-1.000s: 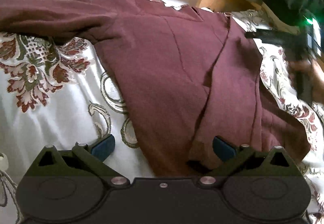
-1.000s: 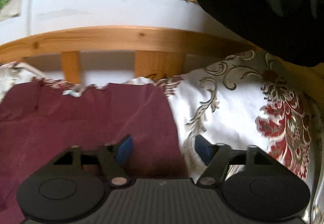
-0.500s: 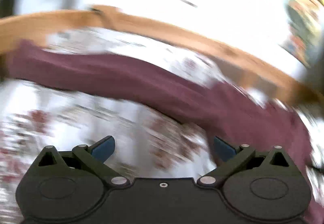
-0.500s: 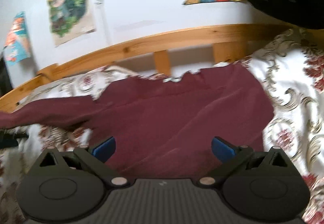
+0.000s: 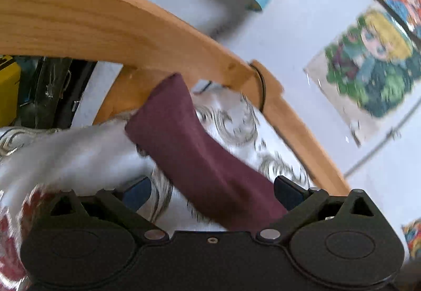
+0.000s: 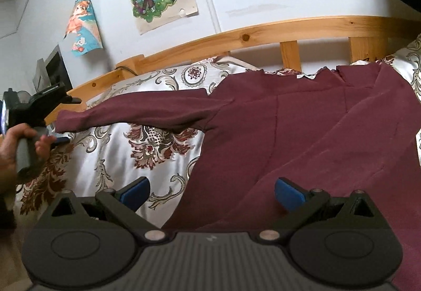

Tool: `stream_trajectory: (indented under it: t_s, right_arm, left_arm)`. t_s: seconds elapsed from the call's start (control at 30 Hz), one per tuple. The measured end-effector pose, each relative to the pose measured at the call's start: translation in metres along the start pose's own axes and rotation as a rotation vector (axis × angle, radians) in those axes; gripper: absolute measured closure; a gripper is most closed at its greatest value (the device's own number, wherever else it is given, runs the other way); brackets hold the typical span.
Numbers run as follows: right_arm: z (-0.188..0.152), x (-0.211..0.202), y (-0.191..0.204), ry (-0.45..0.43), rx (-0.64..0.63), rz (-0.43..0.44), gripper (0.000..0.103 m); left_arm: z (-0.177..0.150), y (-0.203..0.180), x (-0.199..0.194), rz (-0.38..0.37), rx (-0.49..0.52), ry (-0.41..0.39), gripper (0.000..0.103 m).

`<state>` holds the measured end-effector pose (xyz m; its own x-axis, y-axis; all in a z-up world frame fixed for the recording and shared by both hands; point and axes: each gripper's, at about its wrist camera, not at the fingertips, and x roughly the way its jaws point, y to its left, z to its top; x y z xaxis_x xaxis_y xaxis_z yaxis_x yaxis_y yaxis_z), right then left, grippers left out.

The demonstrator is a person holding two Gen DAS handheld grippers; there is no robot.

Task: Fold small clothes
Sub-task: 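Grasp the other sleeve cuff with the left gripper and lift it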

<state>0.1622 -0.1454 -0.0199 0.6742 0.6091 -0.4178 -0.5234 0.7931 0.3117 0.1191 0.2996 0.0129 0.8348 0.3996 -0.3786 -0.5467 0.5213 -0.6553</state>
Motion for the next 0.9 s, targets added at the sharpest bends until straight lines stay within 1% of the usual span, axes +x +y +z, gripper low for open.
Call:
stream_trajectory:
  t_s: [0.07, 0.1, 0.13, 0.17, 0.2, 0.23, 0.27, 0.3, 0.33, 0.4, 0.43, 0.47, 0.57, 0.6, 0.67, 0.8, 0.83, 0.9]
  right_arm:
    - [-0.005, -0.001, -0.005, 0.019, 0.037, 0.003, 0.000]
    - [-0.006, -0.003, -0.008, 0.024, 0.057, -0.001, 0.000]
    - [-0.008, -0.004, -0.011, 0.027, 0.072, -0.004, 0.000]
    - [-0.009, -0.006, -0.014, 0.029, 0.084, -0.008, 0.000]
    - [-0.010, -0.008, -0.017, 0.030, 0.094, -0.015, 0.000]
    - [-0.011, -0.009, -0.019, 0.031, 0.100, -0.026, 0.000]
    - [-0.012, -0.011, -0.021, 0.030, 0.106, -0.033, 0.000]
    - [-0.012, -0.012, -0.023, 0.028, 0.111, -0.039, 0.000]
    - [-0.013, -0.013, -0.024, 0.025, 0.115, -0.043, 0.000]
    - [-0.013, -0.015, -0.025, 0.019, 0.123, -0.046, 0.000]
    - [-0.013, -0.016, -0.026, 0.017, 0.124, -0.044, 0.000]
    - [-0.013, -0.017, -0.027, 0.014, 0.125, -0.043, 0.000]
    - [-0.013, -0.020, -0.027, 0.007, 0.120, -0.038, 0.000]
    - [-0.012, -0.021, -0.027, 0.001, 0.118, -0.039, 0.000]
    - [-0.011, -0.025, -0.030, -0.012, 0.121, -0.044, 0.000]
    - [-0.012, -0.033, -0.038, -0.041, 0.152, -0.070, 0.000]
    - [-0.013, -0.036, -0.040, -0.049, 0.161, -0.082, 0.000]
    - [-0.015, -0.042, -0.046, -0.069, 0.185, -0.120, 0.000]
  left_arm:
    - [0.003, -0.001, 0.006, 0.014, -0.016, -0.027, 0.004]
    - [0.004, 0.000, 0.006, 0.021, -0.025, -0.045, 0.007]
    - [0.005, -0.001, 0.007, 0.033, -0.029, -0.068, 0.016]
    - [0.004, 0.000, 0.004, 0.053, -0.027, -0.094, 0.022]
    - [0.001, -0.001, 0.004, 0.079, -0.018, -0.115, 0.037]
    - [0.001, -0.003, 0.008, 0.096, -0.012, -0.126, 0.055]
    - [0.000, -0.001, 0.006, 0.112, -0.009, -0.138, 0.064]
    - [0.000, 0.001, 0.006, 0.120, -0.014, -0.142, 0.077]
    - [0.001, 0.004, 0.004, 0.112, -0.026, -0.142, 0.086]
    - [0.004, 0.006, 0.002, 0.074, -0.048, -0.157, 0.093]
    - [0.006, 0.005, -0.001, 0.051, -0.037, -0.169, 0.096]
    - [0.008, 0.000, -0.005, 0.026, -0.014, -0.183, 0.096]
    - [0.015, -0.024, -0.017, -0.081, 0.101, -0.249, 0.097]
    - [0.016, -0.036, -0.022, -0.134, 0.153, -0.272, 0.097]
    - [0.016, -0.057, -0.032, -0.238, 0.235, -0.293, 0.097]
    - [-0.004, -0.108, -0.056, -0.463, 0.421, -0.289, 0.097]
    - [-0.011, -0.122, -0.058, -0.517, 0.462, -0.280, 0.097]
    - [-0.027, -0.147, -0.065, -0.636, 0.537, -0.236, 0.097]
